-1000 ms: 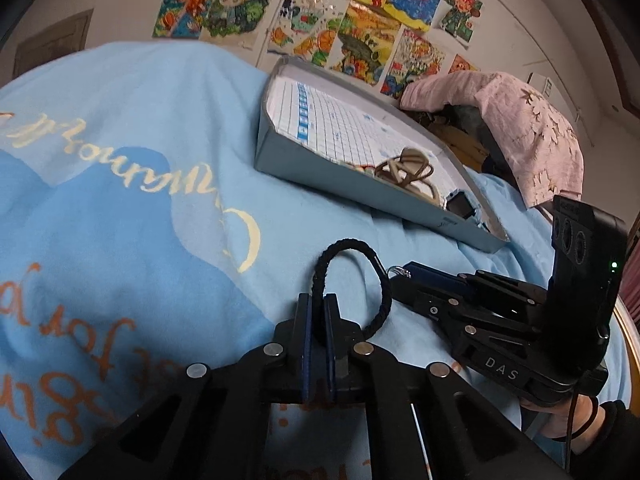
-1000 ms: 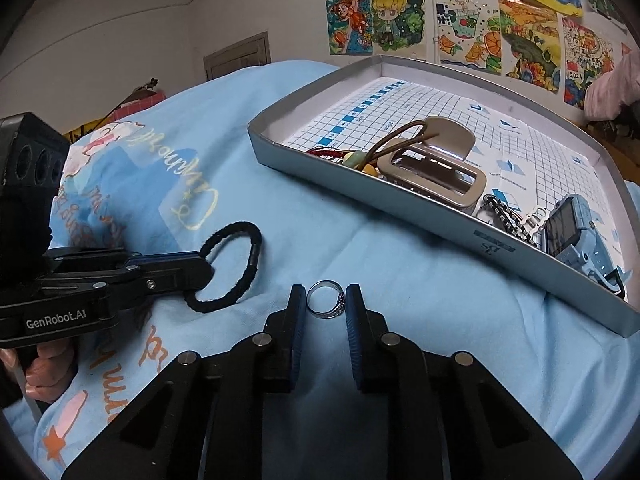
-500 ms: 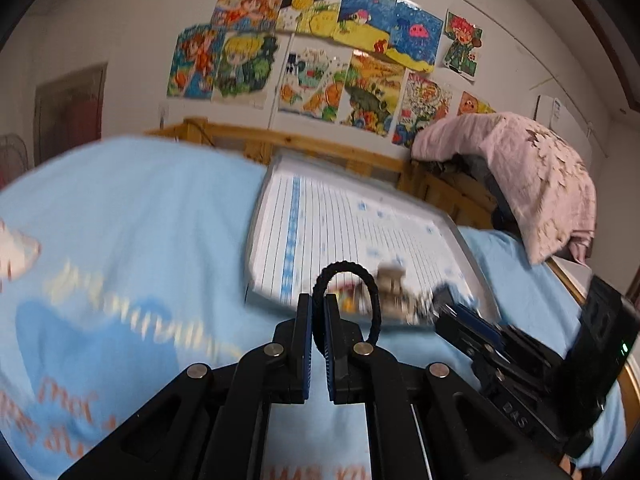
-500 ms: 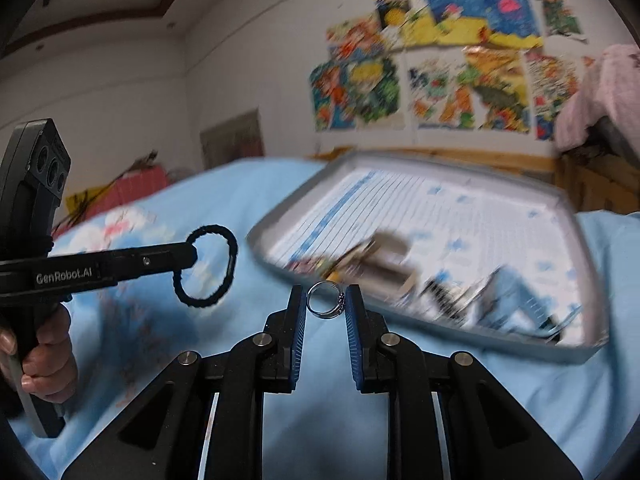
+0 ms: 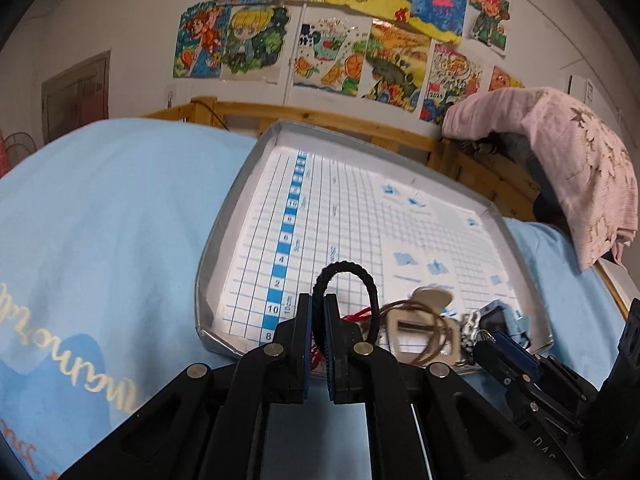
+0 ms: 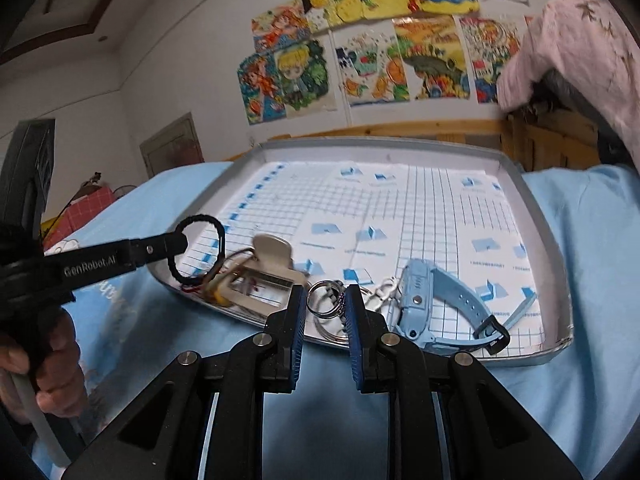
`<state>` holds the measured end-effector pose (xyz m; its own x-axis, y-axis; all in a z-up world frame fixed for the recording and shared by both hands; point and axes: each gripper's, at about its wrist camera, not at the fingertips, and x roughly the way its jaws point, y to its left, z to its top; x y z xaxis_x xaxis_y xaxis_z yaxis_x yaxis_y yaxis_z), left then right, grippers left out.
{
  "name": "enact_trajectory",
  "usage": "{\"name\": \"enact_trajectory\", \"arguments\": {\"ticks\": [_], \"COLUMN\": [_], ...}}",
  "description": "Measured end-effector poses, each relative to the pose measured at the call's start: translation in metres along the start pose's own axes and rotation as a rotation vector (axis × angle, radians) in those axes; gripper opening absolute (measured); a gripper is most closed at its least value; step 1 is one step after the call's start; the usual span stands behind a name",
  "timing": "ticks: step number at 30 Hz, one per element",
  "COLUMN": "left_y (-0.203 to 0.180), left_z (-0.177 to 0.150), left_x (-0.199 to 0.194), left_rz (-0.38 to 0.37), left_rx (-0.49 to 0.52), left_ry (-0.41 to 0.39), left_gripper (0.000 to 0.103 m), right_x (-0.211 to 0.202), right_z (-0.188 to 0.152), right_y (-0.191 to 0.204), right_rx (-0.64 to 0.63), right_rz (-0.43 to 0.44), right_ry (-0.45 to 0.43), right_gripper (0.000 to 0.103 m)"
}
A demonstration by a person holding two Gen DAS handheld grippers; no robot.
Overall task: Organize jewelry
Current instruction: 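Carry the hair tie with the left tool while the right tool carries the ring into the tray, releasing both, then withdraw both tools from the grey tray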
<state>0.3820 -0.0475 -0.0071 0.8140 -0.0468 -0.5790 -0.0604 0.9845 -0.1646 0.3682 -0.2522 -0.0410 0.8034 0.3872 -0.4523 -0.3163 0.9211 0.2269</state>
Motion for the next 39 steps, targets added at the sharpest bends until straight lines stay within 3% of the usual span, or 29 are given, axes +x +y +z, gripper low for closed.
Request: {"name": "enact_trajectory", "arguments": {"ticks": [6, 15, 17, 18, 20, 21, 23, 26, 28, 30, 31, 39], "left_y": [0.002, 0.006, 0.006, 0.005, 0.004, 0.003, 0.002, 0.001, 0.001, 0.002, 0.002, 0.004], "left_z": [-0.007, -0.009, -0.009, -0.009, -0.008, -0.008, -0.007, -0.005, -0.005, -0.006, -0.007, -0.033], "left_x": [0.01, 0.001, -0.005, -0.01, -0.021, -0.029, -0.041, -0.06, -0.079, -0.096, -0.104, -0.18], "left_rz": [-0.008, -0.019, -0.019, -0.019, -0.009, 0.008, 0.017, 0.013, 0.021, 0.033, 0.037, 0.036], "left_rx": [-0.013, -0.037, -0.034, -0.031, -0.021, -0.013, -0.005, 0.002, 0.011, 0.013, 0.013, 0.001], "left_ry": [0.043, 0.041, 0.038, 0.029, -0.006, -0.038, -0.071, -0.091, -0.132, -0.17, -0.188, -0.311], "left_gripper": [0.006, 0.01, 0.019, 0.031, 0.07, 0.074, 0.074, 0.075, 0.088, 0.097, 0.1, 0.103], "right_x": [0.011, 0.01, 0.005, 0.002, -0.004, -0.008, -0.018, -0.035, -0.049, -0.061, -0.07, -0.137], "right_z": [-0.005, -0.005, -0.005, -0.005, -0.004, -0.002, 0.001, 0.005, 0.01, 0.013, 0.015, 0.021], "right_y": [0.0, 0.001, 0.003, 0.003, 0.004, 0.004, 0.006, 0.009, 0.012, 0.013, 0.015, 0.034], "right_rx": [0.019, 0.017, 0.019, 0.02, 0.019, 0.017, 0.008, -0.011, -0.019, -0.02, -0.019, -0.07], "right_rz": [-0.009, -0.017, -0.018, -0.02, -0.023, -0.027, -0.037, -0.051, -0.06, -0.059, -0.06, -0.067], "right_ry": [0.03, 0.02, 0.005, -0.007, -0.03, -0.042, -0.076, -0.127, -0.162, -0.186, -0.206, -0.304], "right_gripper": [0.018, 0.018, 0.019, 0.019, 0.019, 0.02, 0.03, 0.037, 0.037, 0.045, 0.054, 0.088]}}
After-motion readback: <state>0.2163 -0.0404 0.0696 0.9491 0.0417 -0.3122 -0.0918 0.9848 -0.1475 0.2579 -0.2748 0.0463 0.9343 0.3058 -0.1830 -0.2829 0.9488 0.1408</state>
